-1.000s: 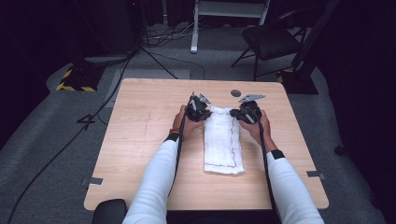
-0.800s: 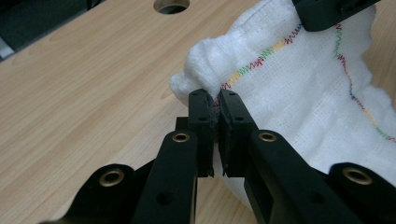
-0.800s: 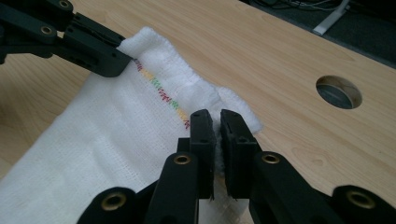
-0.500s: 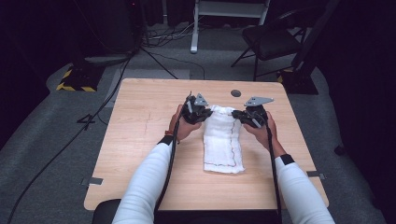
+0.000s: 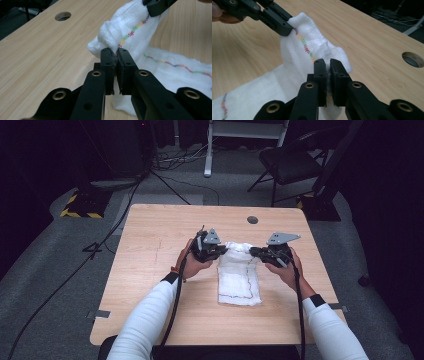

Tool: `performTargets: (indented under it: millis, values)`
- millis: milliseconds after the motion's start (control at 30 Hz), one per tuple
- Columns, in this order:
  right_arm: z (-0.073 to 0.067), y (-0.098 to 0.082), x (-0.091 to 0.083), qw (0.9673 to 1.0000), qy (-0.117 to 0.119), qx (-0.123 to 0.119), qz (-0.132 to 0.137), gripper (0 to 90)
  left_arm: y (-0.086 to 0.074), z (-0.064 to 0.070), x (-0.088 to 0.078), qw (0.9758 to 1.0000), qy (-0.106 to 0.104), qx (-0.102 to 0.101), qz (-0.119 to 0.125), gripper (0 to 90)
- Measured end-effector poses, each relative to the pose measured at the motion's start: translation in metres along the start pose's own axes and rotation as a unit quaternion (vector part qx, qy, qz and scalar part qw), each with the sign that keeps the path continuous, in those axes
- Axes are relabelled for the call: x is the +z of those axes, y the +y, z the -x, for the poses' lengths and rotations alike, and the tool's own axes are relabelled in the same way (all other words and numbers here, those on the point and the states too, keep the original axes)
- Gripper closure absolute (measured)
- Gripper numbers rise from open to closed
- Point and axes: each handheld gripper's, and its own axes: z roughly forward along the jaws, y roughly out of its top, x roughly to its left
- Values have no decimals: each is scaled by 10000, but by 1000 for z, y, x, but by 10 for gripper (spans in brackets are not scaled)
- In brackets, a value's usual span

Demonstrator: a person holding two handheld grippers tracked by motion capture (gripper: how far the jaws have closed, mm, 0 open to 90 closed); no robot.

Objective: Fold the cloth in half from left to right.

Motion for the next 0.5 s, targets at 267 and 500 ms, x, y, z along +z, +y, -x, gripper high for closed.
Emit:
performTargets:
  millis: [267,500]
  values:
    - [-11,-11,-9,9997,213,-73,-24,841,-10,13,-6,9997,-254,64,11,844]
    - [-25,-18,-11,9990,400,-195,-75,841,-20,21,-9,9991,-401,93,-103,844]
